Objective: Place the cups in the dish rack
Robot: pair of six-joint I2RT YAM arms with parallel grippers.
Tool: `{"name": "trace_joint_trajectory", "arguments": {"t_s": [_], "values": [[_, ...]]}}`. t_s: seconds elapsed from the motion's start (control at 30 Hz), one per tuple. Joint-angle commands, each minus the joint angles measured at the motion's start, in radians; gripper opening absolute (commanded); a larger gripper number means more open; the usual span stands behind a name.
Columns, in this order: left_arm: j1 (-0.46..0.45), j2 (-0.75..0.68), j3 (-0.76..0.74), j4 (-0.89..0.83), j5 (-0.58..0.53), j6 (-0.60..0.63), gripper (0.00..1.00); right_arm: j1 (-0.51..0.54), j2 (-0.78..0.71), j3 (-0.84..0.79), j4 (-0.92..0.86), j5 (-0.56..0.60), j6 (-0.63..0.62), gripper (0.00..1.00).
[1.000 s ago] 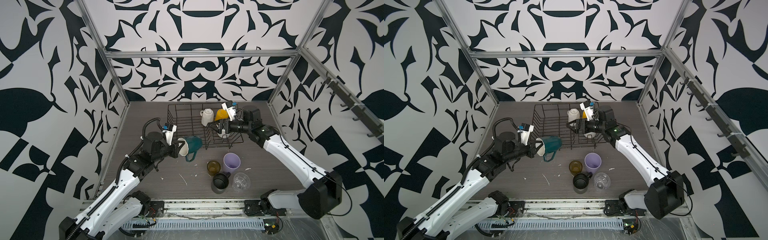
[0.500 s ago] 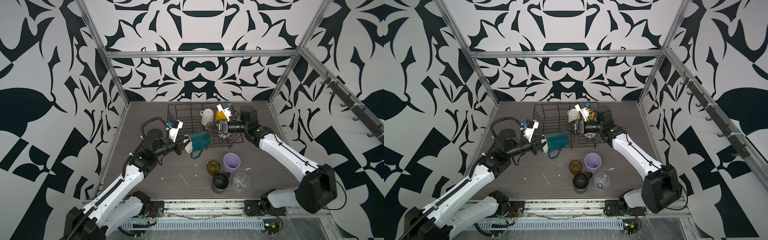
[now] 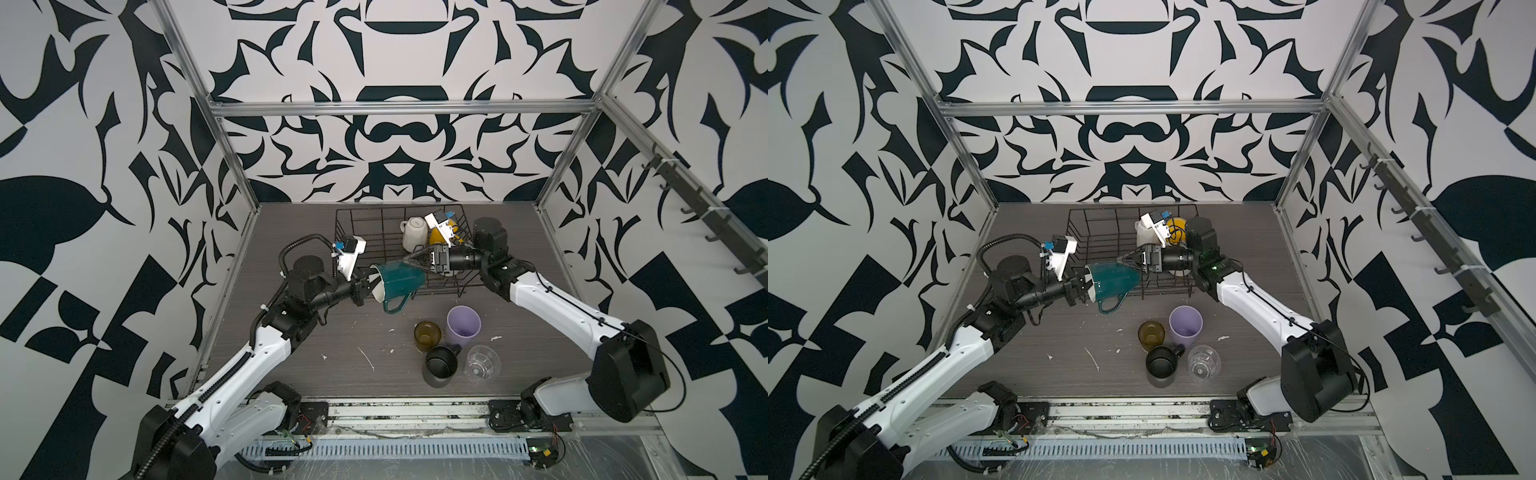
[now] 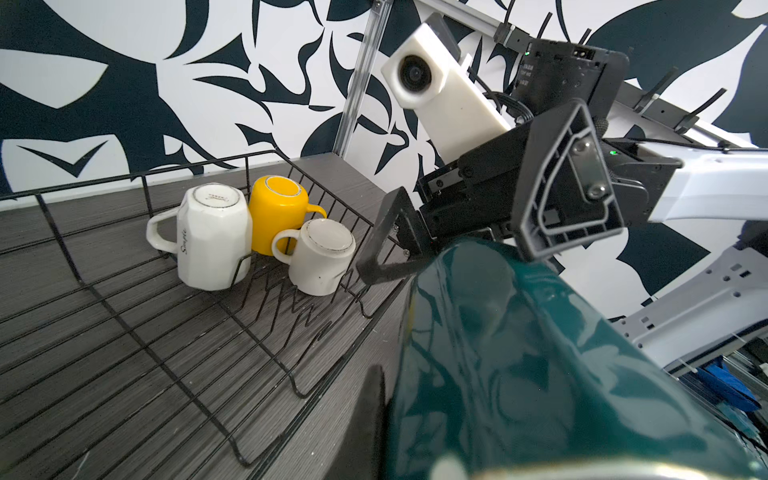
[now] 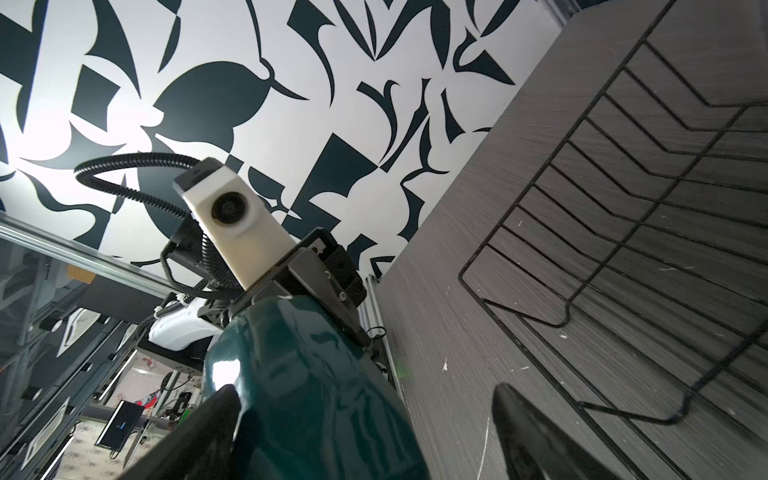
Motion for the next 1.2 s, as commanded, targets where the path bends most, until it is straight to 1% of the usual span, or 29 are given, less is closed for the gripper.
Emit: {"name": "trace_joint_trajectory", "arguments": {"t_s": [0.0, 0.17, 0.47, 0.57, 0.67, 0.77, 0.9, 1.1, 1.17], "values": [[0.008, -0.005, 0.005, 0.184, 0.030, -0.041, 0.00, 0.028, 0.005, -0.016, 0.121, -0.028, 0.059, 0.97], [0.017, -0.001, 0.002, 0.202, 0.031, -0.046, 0.00, 0.043, 0.007, -0.026, 0.172, -0.031, 0.101, 0.97], [0.033, 0.014, 0.008, 0.247, 0.032, -0.076, 0.00, 0.057, -0.004, -0.040, 0.175, -0.031, 0.104, 0.97], [0.047, 0.034, 0.024, 0.237, 0.025, -0.125, 0.00, 0.061, -0.011, -0.047, 0.188, -0.035, 0.101, 0.97], [0.067, 0.065, 0.052, 0.236, 0.078, -0.182, 0.00, 0.061, -0.011, -0.049, 0.188, -0.036, 0.099, 0.97], [0.068, 0.079, 0.056, 0.253, 0.081, -0.206, 0.00, 0.065, -0.009, -0.047, 0.190, -0.036, 0.098, 0.96], [0.069, 0.098, 0.060, 0.285, 0.098, -0.231, 0.00, 0.073, -0.004, -0.045, 0.194, -0.033, 0.097, 0.94], [0.069, 0.107, 0.054, 0.321, 0.105, -0.246, 0.00, 0.084, 0.013, -0.030, 0.194, -0.044, 0.102, 0.85], [0.070, 0.110, 0.051, 0.344, 0.118, -0.251, 0.00, 0.092, 0.019, -0.023, 0.196, -0.055, 0.099, 0.87]]}}
